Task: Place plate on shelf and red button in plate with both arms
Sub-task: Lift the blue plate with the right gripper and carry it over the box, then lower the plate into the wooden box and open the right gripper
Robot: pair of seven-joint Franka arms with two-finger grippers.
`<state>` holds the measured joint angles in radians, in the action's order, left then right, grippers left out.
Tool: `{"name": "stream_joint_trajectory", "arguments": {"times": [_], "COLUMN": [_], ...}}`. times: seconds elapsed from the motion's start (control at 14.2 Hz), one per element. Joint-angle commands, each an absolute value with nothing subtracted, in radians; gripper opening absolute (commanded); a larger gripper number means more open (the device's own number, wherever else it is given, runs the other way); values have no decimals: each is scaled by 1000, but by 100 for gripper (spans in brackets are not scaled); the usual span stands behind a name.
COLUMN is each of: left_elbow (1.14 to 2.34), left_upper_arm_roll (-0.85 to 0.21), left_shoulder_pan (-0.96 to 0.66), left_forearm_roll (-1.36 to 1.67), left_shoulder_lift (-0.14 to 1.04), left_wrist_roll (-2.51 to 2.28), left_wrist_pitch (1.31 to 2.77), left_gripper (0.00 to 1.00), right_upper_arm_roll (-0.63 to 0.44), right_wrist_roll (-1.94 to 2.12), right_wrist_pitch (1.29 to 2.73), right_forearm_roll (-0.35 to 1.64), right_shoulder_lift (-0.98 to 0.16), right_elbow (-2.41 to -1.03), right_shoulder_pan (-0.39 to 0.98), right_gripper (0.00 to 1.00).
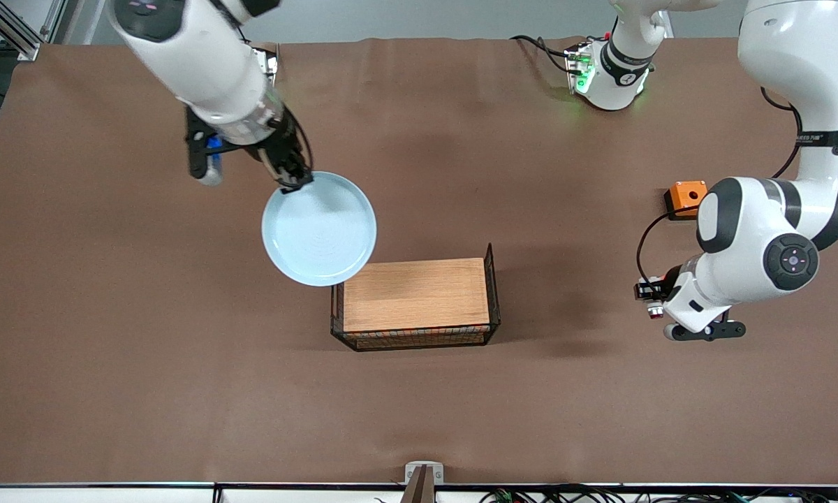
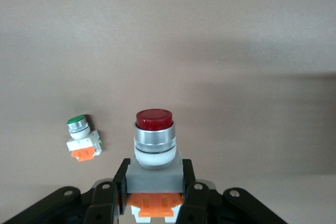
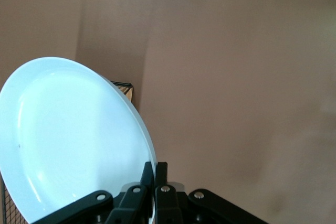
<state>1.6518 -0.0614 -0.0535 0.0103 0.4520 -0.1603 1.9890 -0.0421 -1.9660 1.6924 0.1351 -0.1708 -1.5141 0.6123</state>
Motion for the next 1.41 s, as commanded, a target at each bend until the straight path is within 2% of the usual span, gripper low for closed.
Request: {"name": "stream_joint_trajectory", "arguments": {"times": [0.0,0.14,0.57,0.92,1.34], "left_elbow": [1649,1640,1488,1459,1459], "left_upper_arm_roll": [-63,-63,-78,-87,-101], "left_shoulder_pan": [-54,-54,-63,-66,-61], "left_forearm_roll": [11,41,71,91,129], "left_shoulder_lift": [384,351,344,344,328], "left_wrist_roll": [-184,-192,-304,-416,-419], "left_wrist_pitch": [1927,1896,1712,1709,1707], "left_gripper": [26,26,26,26,26], "right_upper_arm_roll": [-57,-57,-60,-63,-63], "right_wrist_roll": [-2138,-2230,-2437,-2537,-2608], "right_wrist_pitch": [1716,1718,1790,1793,1870], "right_forearm_roll": [82,72,51,12,-40], "right_shoulder_lift": [-273,-327,-457,-586,-635], "right_elbow": [-1433,-1387,-1299,-1181,-1178], "right_shoulder_pan": [687,707,770,787,822], "right_gripper": [0,0,0,0,0]}}
